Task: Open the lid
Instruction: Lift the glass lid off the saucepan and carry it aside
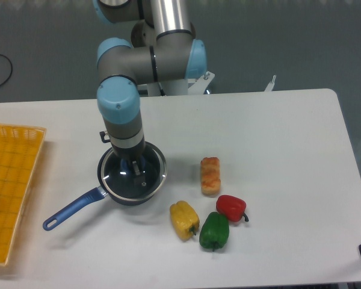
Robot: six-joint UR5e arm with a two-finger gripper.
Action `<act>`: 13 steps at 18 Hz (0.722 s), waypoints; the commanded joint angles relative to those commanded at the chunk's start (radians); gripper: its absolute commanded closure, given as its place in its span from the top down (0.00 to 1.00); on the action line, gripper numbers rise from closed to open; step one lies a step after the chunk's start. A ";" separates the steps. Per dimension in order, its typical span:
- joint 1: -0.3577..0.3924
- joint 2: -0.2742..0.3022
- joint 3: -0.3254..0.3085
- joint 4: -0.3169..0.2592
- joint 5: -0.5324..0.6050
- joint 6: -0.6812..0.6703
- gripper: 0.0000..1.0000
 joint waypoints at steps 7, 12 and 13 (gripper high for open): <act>0.144 0.002 0.000 0.000 -0.002 0.158 0.59; 0.247 0.002 0.000 0.000 -0.003 0.282 0.59; 0.267 0.002 0.000 -0.002 -0.009 0.308 0.59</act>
